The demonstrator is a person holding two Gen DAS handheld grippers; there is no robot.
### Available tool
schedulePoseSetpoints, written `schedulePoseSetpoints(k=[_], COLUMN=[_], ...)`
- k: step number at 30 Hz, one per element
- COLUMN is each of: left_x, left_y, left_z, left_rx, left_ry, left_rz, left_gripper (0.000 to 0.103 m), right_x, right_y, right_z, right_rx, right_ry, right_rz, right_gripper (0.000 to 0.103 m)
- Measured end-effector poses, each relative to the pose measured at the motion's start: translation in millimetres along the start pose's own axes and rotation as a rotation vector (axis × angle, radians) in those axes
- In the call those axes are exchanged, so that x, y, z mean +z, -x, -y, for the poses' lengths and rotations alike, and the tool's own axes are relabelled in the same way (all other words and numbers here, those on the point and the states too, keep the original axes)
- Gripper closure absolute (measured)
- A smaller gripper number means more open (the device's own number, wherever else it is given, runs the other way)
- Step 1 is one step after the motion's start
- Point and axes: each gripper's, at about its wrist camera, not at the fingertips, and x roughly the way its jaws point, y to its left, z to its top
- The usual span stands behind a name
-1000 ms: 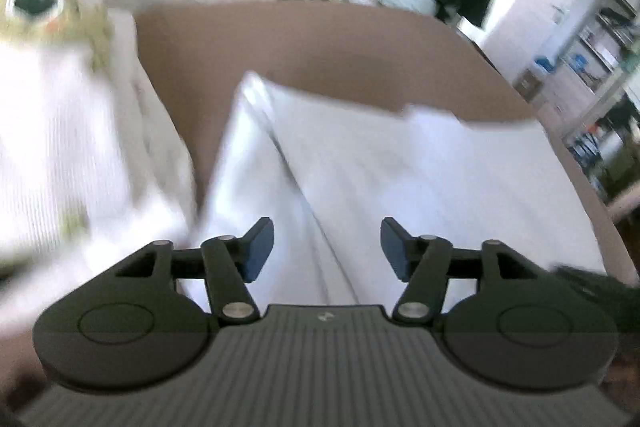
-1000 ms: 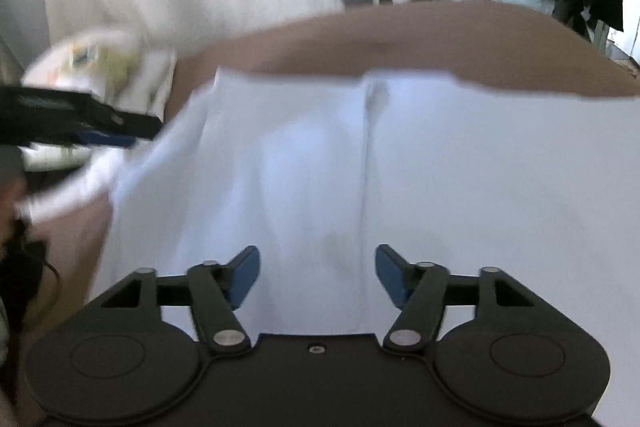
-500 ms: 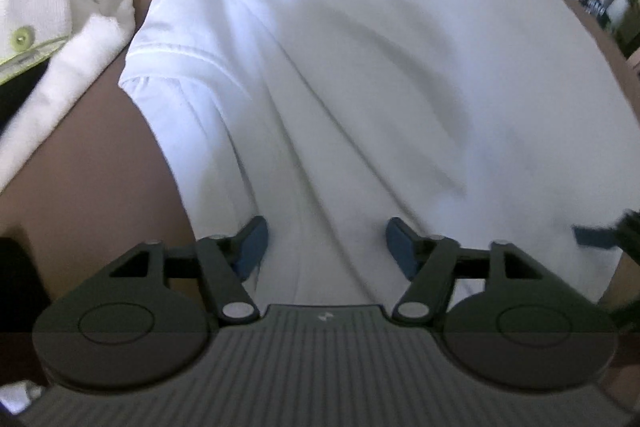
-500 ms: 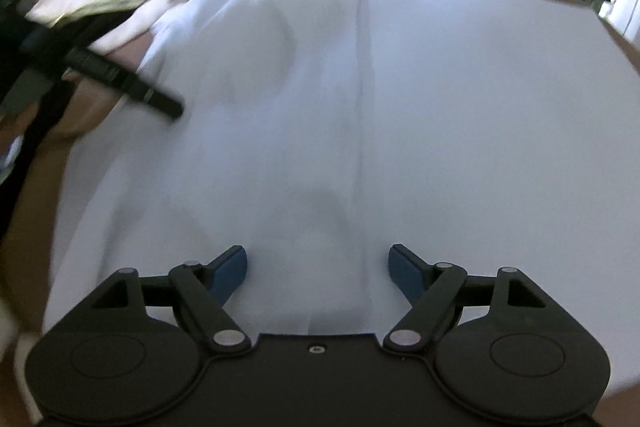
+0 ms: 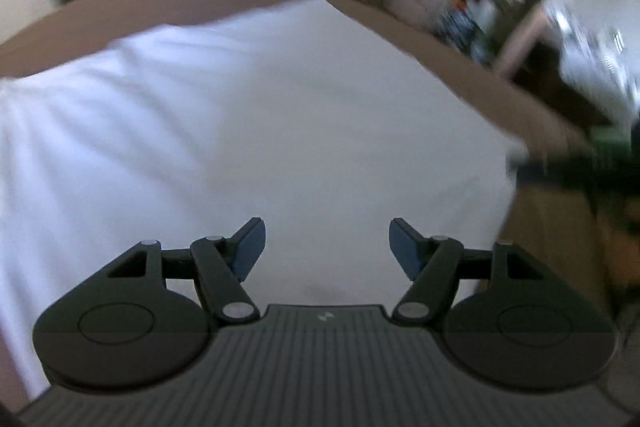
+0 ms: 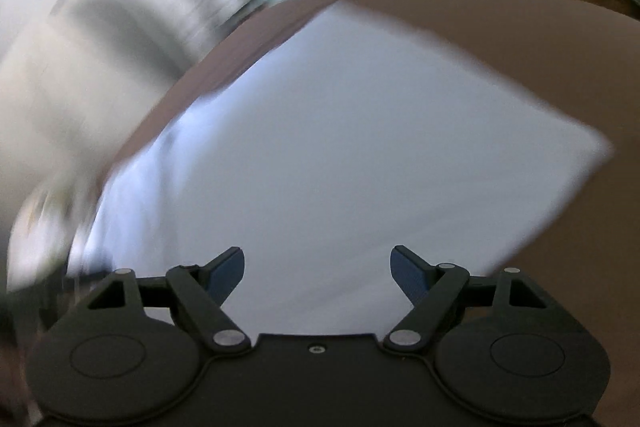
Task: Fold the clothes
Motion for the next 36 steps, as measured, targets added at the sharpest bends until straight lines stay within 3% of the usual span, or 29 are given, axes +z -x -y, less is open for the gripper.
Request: schedulePoseSetpoints(k=[4, 7, 11, 14, 15, 16, 17, 20, 23, 26, 28, 32, 34, 36], left_x=[-17, -25, -18, -18, -18, -15, -12, 2, 10, 0, -7, -32, -45, -50], left_y=[-44, -34, -33, -34, -29, -22, -12, 14, 39, 70, 94, 130, 124, 124], left_z=[22, 22, 12, 5, 3, -1, -7, -39, -85, -115, -136, -173, -186, -188], left_rx=[0.089, 0.077, 0.036, 0.011, -0.003, -0.020, -0.031, -0.022, 0.034, 0.104, 0.140, 0.139, 0.126, 0.076], left_ry=[-0.078, -0.097, 0.012, 0.016, 0.024, 0.037, 0.056, 0.128, 0.240, 0.288, 0.305, 0.425, 0.513, 0.552], left_rz=[-0.220, -0.220, -0.244, -0.241, -0.233, -0.221, -0.208, -0.155, -0.112, -0.087, -0.054, 0.049, 0.013, -0.004], left_gripper=[0.035, 0.035, 0.032, 0.032, 0.032, 0.032, 0.032, 0.032, 0.034, 0.034, 0.034, 0.034, 0.035, 0.035], right_x=[5, 0, 8, 21, 26, 29, 32, 43, 49, 44, 27, -43, -89, -134], right_y=[13, 15, -4, -32, -42, -51, -56, -53, -42, -29, -27, -41, -58, -80], right_z=[69, 93, 108, 106, 103, 97, 91, 66, -5, -93, -150, -244, -264, -272], right_rx=[-0.064, -0.115, -0.146, -0.162, -0.189, -0.246, -0.297, -0.329, -0.236, -0.017, 0.193, 0.474, 0.528, 0.501], right_ry=[-0.233, -0.278, -0.290, -0.267, -0.246, -0.229, -0.232, -0.242, -0.025, 0.174, 0.258, 0.527, 0.648, 0.770], right_rz=[0.088, 0.114, 0.122, 0.144, 0.161, 0.181, 0.200, 0.268, 0.309, 0.305, 0.250, -0.002, -0.176, -0.323], right_gripper=[0.019, 0.019, 0.019, 0.023, 0.040, 0.077, 0.097, 0.095, 0.096, 0.096, 0.095, 0.095, 0.096, 0.096])
